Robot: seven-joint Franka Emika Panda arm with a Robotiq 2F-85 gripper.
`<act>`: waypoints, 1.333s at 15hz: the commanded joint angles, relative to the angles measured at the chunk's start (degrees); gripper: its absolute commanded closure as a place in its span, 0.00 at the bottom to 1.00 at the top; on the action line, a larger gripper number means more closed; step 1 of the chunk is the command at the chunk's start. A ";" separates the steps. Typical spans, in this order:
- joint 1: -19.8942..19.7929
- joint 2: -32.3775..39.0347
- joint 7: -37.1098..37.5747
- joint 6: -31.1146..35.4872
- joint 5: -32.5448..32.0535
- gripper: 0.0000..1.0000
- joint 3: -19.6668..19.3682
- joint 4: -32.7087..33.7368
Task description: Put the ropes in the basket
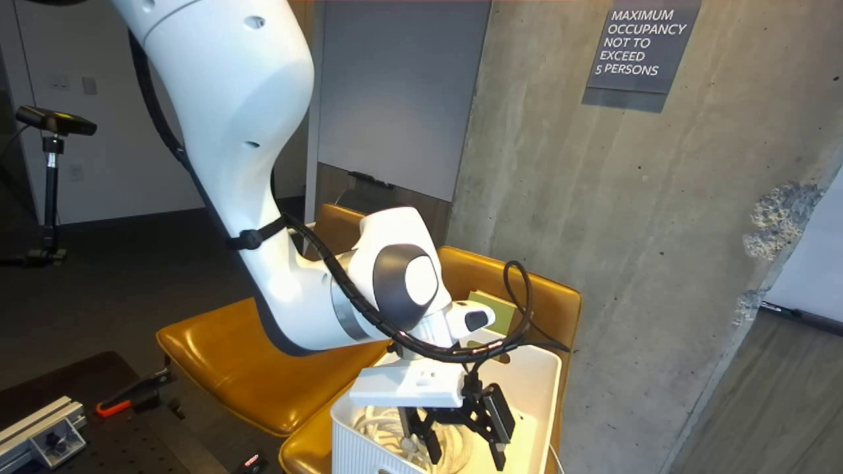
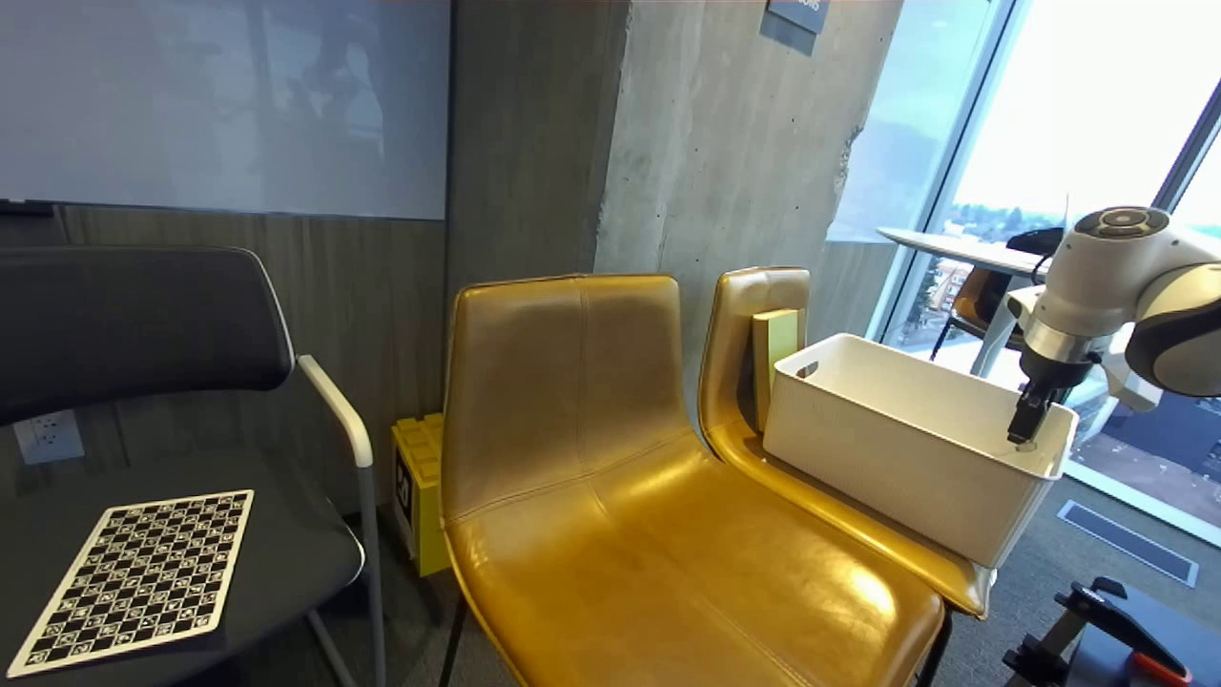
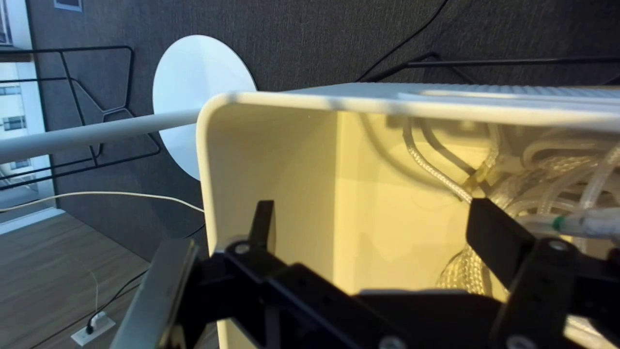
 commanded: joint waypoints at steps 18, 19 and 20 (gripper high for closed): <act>0.07 -3.83 12.23 0.68 -15.99 0.00 -2.96 -2.86; 0.14 -4.32 12.21 0.76 -16.43 0.00 -3.17 -2.73; 0.20 -4.68 12.34 0.85 -16.98 0.00 -3.41 -2.63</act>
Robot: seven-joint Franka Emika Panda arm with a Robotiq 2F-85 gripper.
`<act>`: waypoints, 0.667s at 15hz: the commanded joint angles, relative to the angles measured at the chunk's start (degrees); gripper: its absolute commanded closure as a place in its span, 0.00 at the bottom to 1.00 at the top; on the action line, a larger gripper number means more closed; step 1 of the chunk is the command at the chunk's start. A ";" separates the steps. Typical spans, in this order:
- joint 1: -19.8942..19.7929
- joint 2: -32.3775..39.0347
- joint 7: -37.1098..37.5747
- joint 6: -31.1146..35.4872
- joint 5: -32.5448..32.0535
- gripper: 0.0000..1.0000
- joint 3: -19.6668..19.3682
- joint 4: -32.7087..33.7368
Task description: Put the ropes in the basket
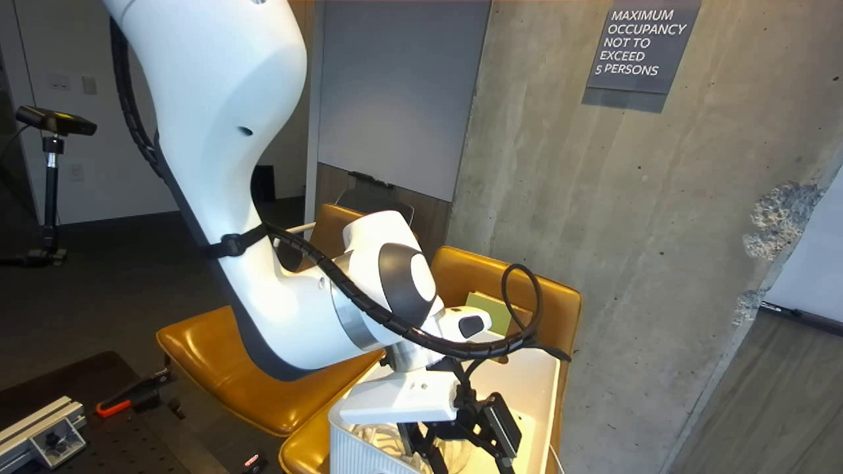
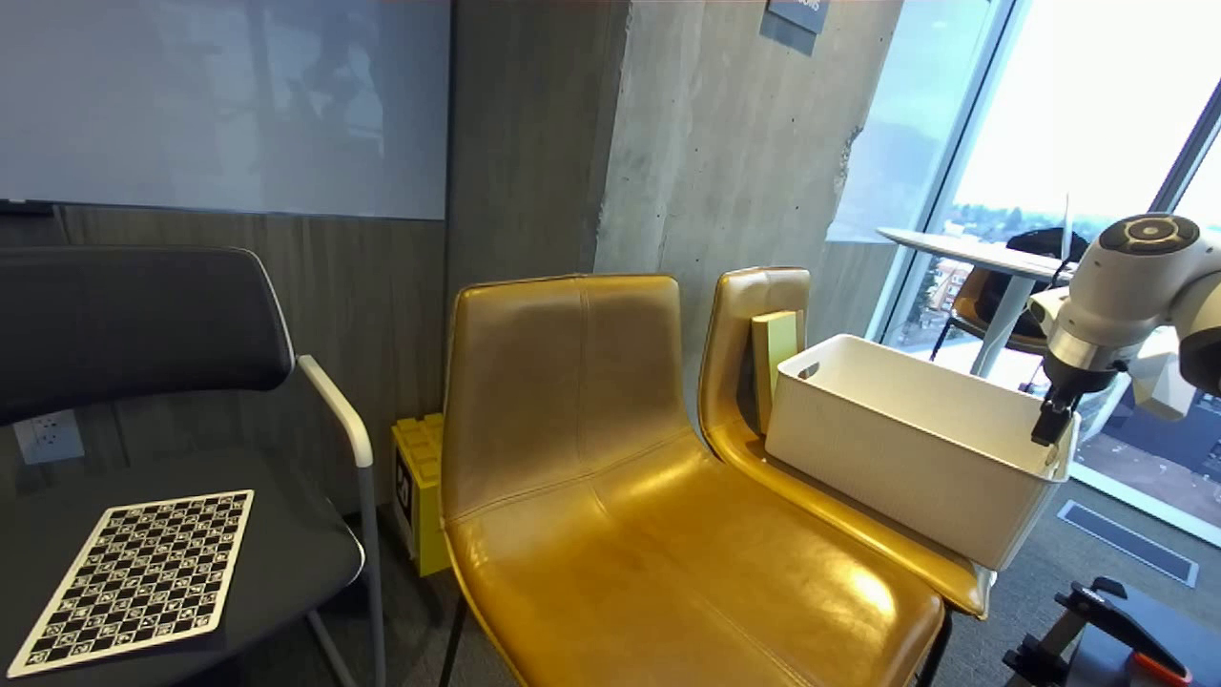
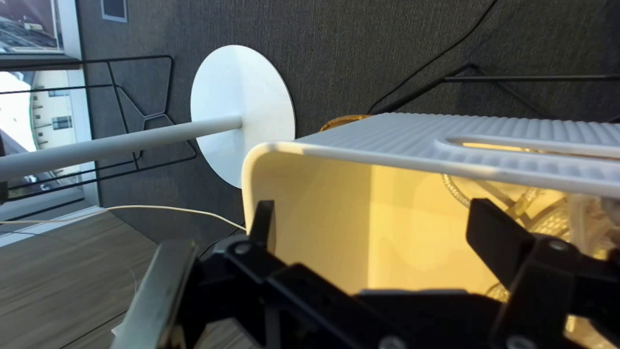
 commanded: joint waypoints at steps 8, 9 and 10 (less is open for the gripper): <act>0.72 -3.49 1.96 0.90 -7.03 0.00 -2.35 -0.91; 0.68 -3.36 2.37 0.91 -7.62 0.00 -2.37 -0.99; 0.55 -3.15 2.68 0.89 -8.08 0.00 -2.38 -1.05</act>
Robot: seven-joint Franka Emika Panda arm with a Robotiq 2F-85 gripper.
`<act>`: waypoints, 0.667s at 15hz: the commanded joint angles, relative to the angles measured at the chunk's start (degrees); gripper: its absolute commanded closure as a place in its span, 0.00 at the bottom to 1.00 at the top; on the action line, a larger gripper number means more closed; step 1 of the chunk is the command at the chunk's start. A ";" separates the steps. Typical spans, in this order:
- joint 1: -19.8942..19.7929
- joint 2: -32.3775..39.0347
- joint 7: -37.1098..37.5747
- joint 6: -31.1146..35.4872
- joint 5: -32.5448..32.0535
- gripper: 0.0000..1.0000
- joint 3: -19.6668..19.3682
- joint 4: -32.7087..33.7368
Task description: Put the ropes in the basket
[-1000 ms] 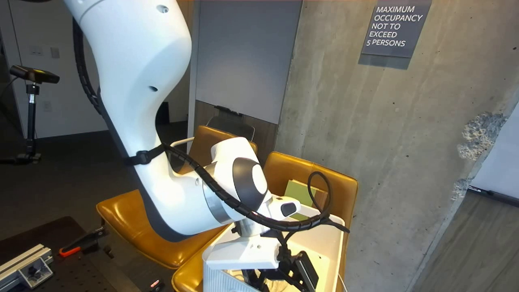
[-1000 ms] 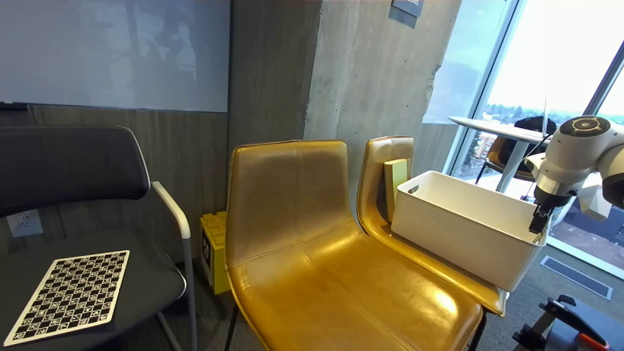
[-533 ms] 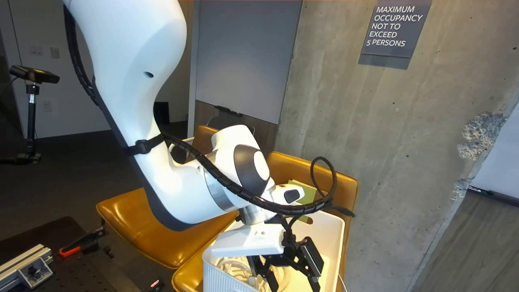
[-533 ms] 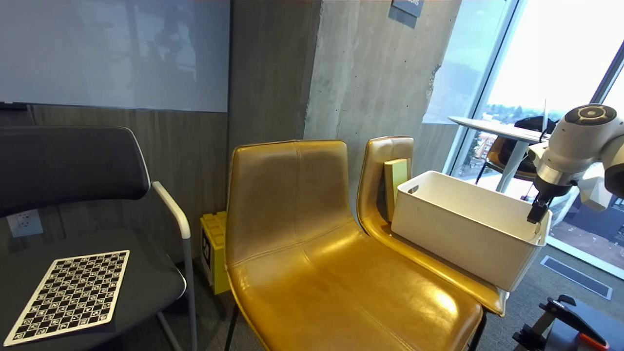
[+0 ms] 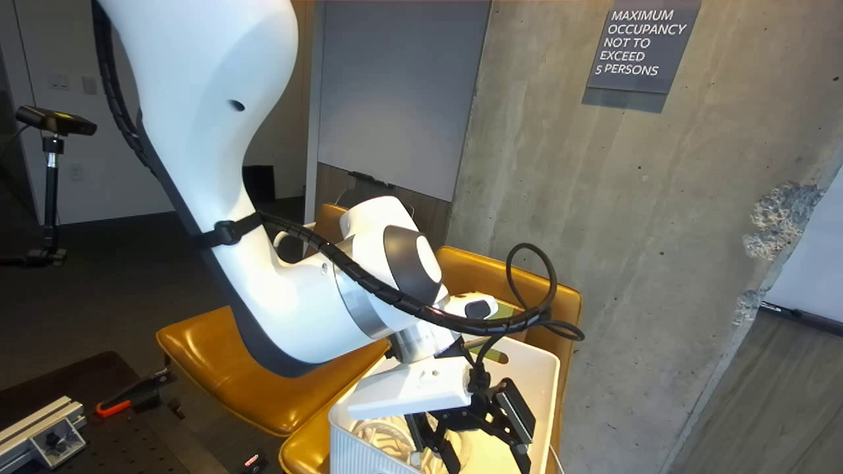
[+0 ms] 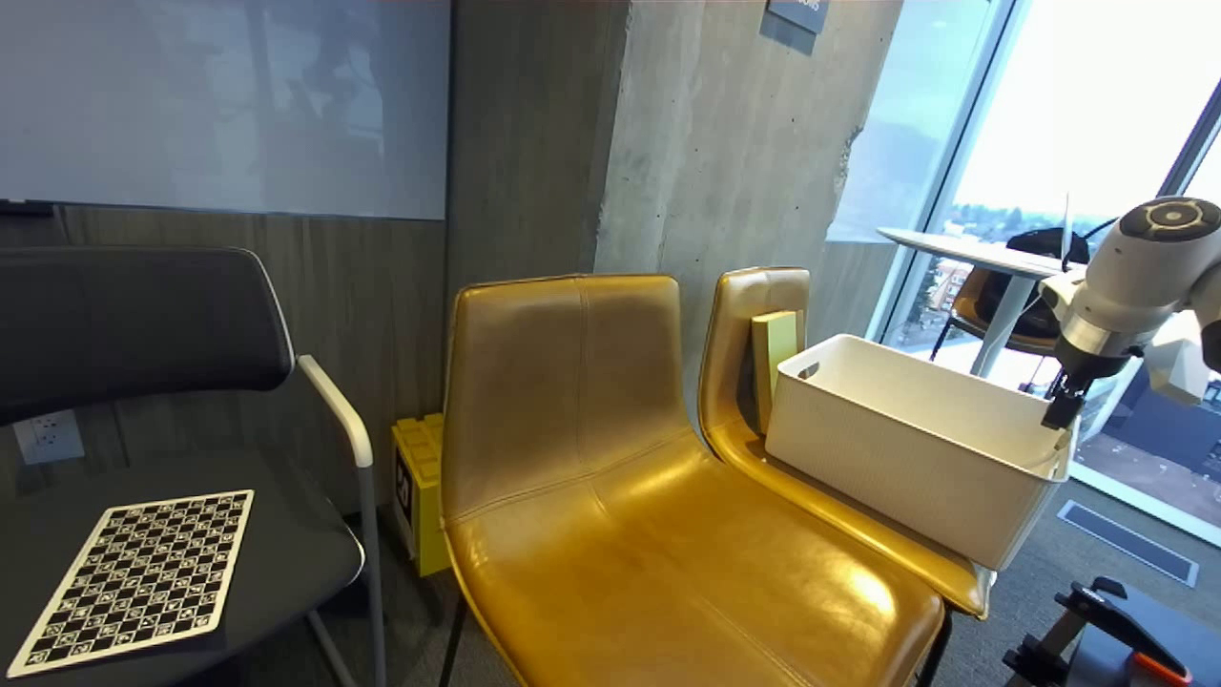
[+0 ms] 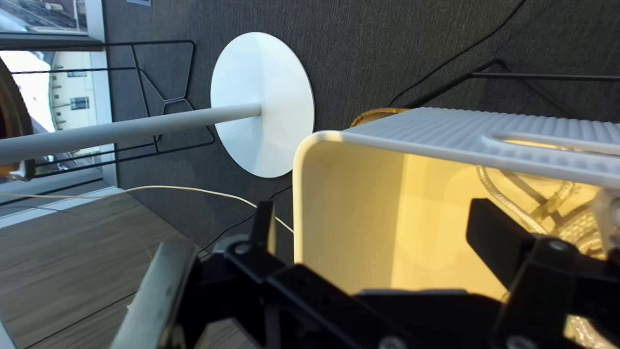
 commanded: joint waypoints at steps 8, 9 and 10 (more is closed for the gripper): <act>0.24 0.77 5.90 0.88 -7.60 0.00 -2.17 -1.43; 0.19 0.77 6.31 0.87 -8.00 0.00 -2.18 -1.45; 0.21 0.80 6.79 0.88 -8.46 0.00 -2.21 -1.47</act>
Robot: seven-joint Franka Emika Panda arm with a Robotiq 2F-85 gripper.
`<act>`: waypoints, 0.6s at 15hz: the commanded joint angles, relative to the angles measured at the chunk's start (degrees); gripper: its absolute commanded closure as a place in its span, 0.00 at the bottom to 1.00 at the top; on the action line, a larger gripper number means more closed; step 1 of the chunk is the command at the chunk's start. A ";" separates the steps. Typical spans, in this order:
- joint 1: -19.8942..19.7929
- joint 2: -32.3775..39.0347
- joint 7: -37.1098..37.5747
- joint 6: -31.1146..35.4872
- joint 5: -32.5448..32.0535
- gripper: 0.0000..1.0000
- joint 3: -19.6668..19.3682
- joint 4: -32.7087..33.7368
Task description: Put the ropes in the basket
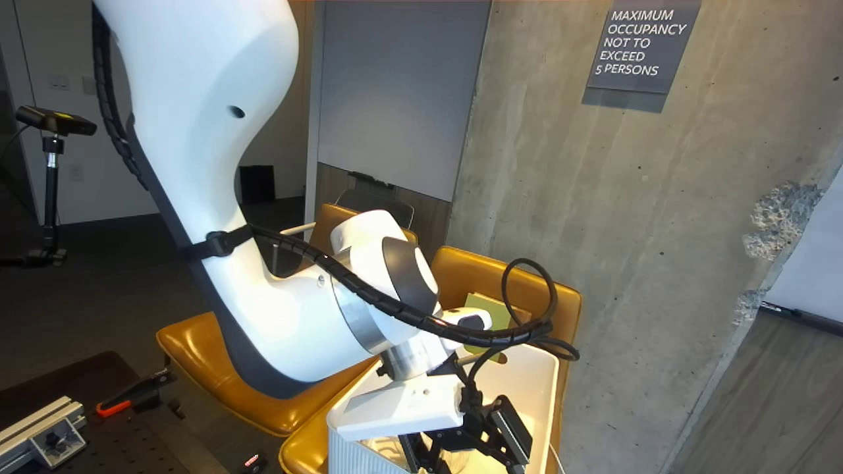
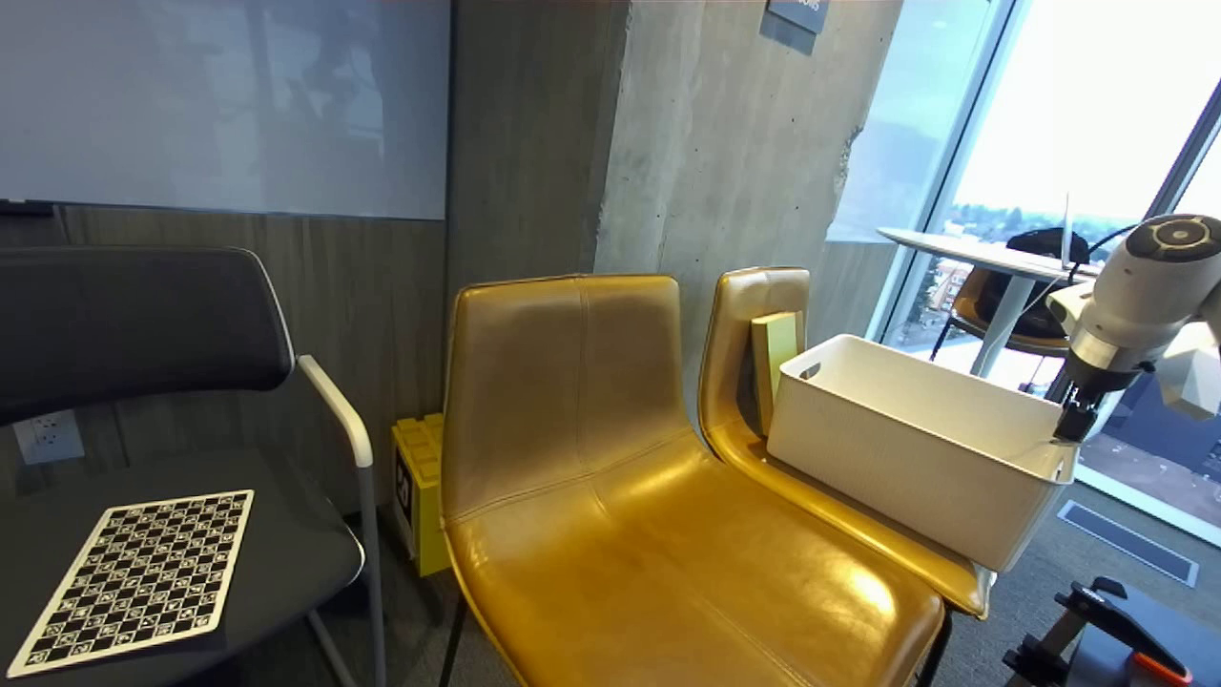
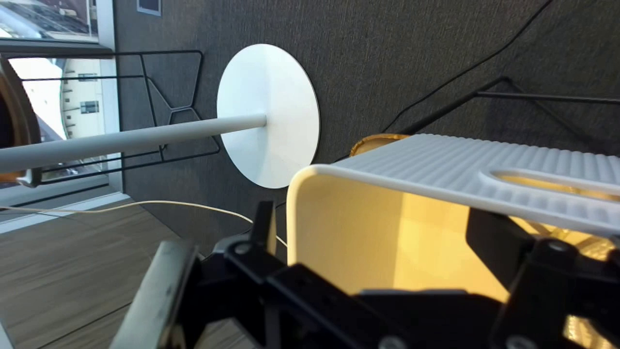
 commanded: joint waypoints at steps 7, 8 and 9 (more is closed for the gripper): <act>0.37 -0.51 6.66 0.54 -8.01 0.00 -2.23 -0.07; 0.25 -0.64 7.69 0.47 -9.43 0.00 -2.64 0.05; 0.09 -0.74 8.84 0.46 -10.92 0.00 -3.09 0.16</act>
